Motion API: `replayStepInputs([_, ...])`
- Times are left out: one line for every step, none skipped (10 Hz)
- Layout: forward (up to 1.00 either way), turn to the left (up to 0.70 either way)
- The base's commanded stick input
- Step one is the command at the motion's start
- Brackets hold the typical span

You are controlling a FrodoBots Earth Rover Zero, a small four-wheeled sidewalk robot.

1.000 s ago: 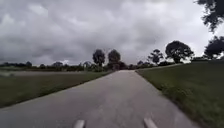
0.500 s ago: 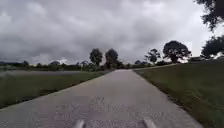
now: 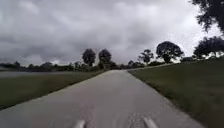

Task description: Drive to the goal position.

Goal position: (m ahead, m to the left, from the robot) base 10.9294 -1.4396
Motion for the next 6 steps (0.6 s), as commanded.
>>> replayStepInputs([0.7,0.0])
replayStepInputs([0.7,0.0])
replayStepInputs([0.7,0.0])
replayStepInputs([0.7,0.0])
replayStepInputs([0.7,0.0])
replayStepInputs([0.7,0.0])
